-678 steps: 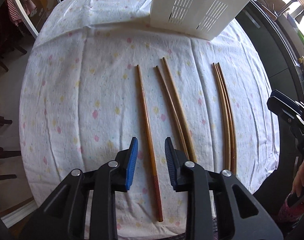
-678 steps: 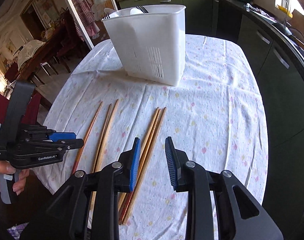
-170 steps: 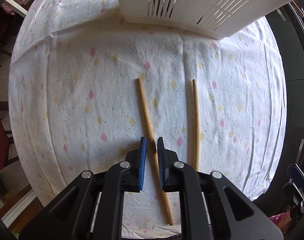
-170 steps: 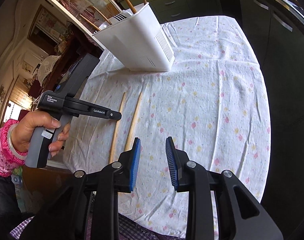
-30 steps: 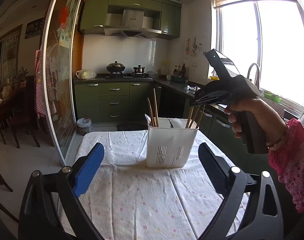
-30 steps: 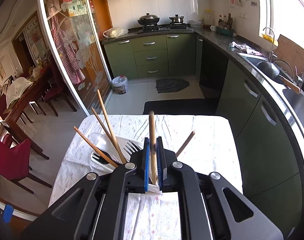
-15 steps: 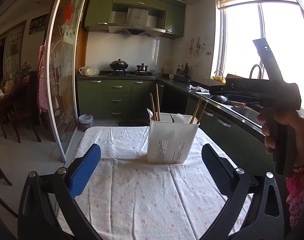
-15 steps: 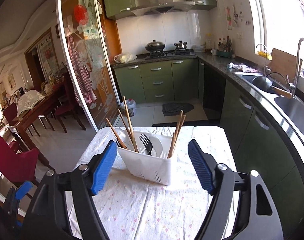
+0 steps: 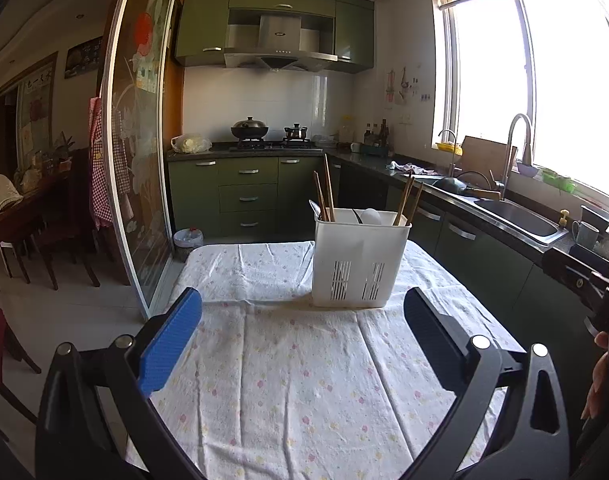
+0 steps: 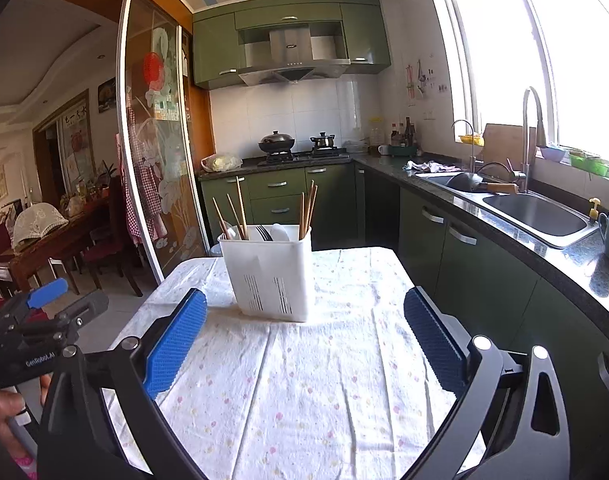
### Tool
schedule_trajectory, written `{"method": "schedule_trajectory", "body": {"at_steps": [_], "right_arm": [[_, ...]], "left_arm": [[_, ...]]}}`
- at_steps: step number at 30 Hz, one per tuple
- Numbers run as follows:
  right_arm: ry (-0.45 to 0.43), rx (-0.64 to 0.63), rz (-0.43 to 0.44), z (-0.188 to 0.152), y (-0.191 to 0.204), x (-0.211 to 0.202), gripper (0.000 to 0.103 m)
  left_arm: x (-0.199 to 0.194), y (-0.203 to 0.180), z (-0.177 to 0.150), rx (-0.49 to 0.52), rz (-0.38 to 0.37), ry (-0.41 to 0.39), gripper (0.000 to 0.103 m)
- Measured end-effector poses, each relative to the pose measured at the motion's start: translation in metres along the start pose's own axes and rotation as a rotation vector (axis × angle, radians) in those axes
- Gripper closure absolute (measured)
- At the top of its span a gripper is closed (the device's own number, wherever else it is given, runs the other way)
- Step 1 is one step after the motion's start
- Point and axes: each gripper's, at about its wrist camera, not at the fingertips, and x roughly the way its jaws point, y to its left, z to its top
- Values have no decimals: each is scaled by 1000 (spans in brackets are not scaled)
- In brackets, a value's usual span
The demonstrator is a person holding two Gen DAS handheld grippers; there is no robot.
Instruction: Organize utensils
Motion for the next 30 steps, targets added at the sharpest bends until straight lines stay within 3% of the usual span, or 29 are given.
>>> {"method": "schedule_trajectory", "body": {"at_steps": [11, 30], "right_arm": [[-114, -17, -53, -16, 1, -22, 5], [-170, -11, -112, -15, -10, -44, 5]], "left_arm": [[-16, 4, 1, 9, 66, -34, 7], [-32, -2, 0, 11, 39, -53, 7]]}}
